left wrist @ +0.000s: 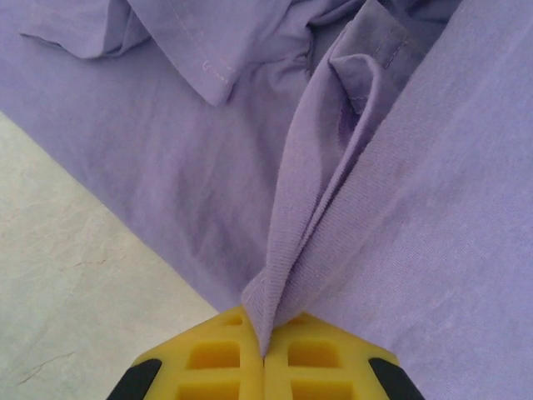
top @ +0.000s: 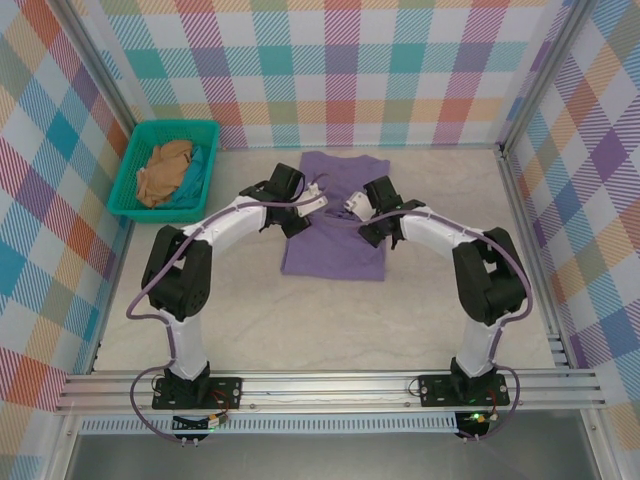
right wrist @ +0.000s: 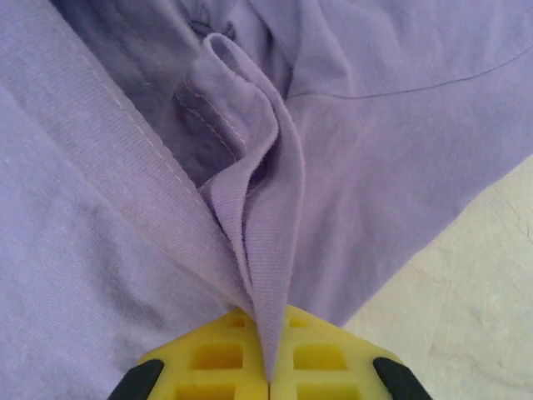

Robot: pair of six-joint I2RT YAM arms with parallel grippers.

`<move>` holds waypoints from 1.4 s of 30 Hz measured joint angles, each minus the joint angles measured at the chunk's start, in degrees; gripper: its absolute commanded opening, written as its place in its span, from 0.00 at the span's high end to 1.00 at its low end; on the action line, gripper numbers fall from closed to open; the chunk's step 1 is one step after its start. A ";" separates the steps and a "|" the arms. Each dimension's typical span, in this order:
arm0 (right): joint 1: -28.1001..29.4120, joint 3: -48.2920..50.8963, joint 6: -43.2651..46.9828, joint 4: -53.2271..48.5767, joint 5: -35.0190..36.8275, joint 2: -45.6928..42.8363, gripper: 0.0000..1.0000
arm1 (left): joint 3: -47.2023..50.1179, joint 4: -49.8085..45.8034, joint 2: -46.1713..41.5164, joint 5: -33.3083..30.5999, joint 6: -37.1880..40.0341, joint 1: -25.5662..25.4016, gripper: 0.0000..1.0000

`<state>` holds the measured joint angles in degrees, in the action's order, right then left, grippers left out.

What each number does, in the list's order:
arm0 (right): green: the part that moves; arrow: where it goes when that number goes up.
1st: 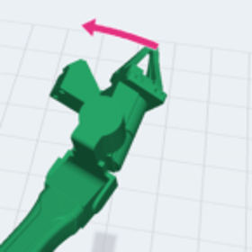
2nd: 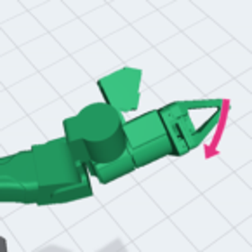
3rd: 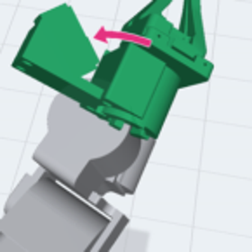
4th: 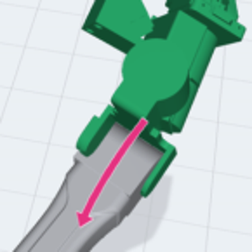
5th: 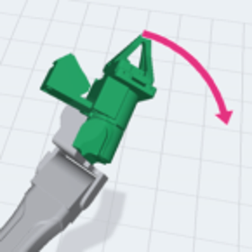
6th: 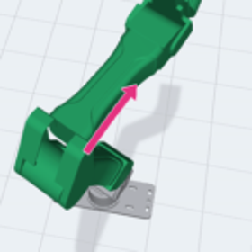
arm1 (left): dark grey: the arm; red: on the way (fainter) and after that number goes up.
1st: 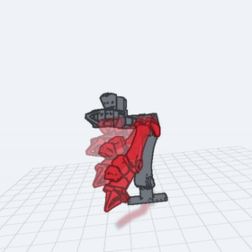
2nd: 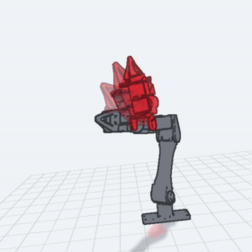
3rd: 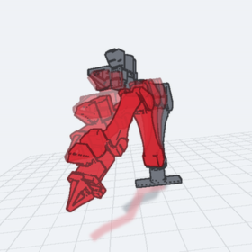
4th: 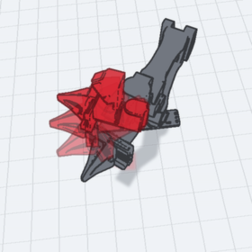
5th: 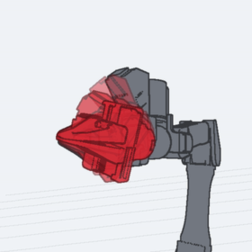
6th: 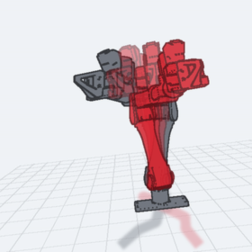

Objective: Fold and stack the t-shirts

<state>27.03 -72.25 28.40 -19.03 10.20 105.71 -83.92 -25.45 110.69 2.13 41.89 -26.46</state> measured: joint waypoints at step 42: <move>-6.51 3.34 -11.72 -17.42 -18.99 -43.41 0.06 | 26.73 36.11 -50.14 22.93 -41.66 15.74 0.00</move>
<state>20.51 -68.90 16.69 -36.45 -8.80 62.30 -57.19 10.66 60.55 25.06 0.23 -10.72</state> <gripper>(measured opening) 0.923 0.995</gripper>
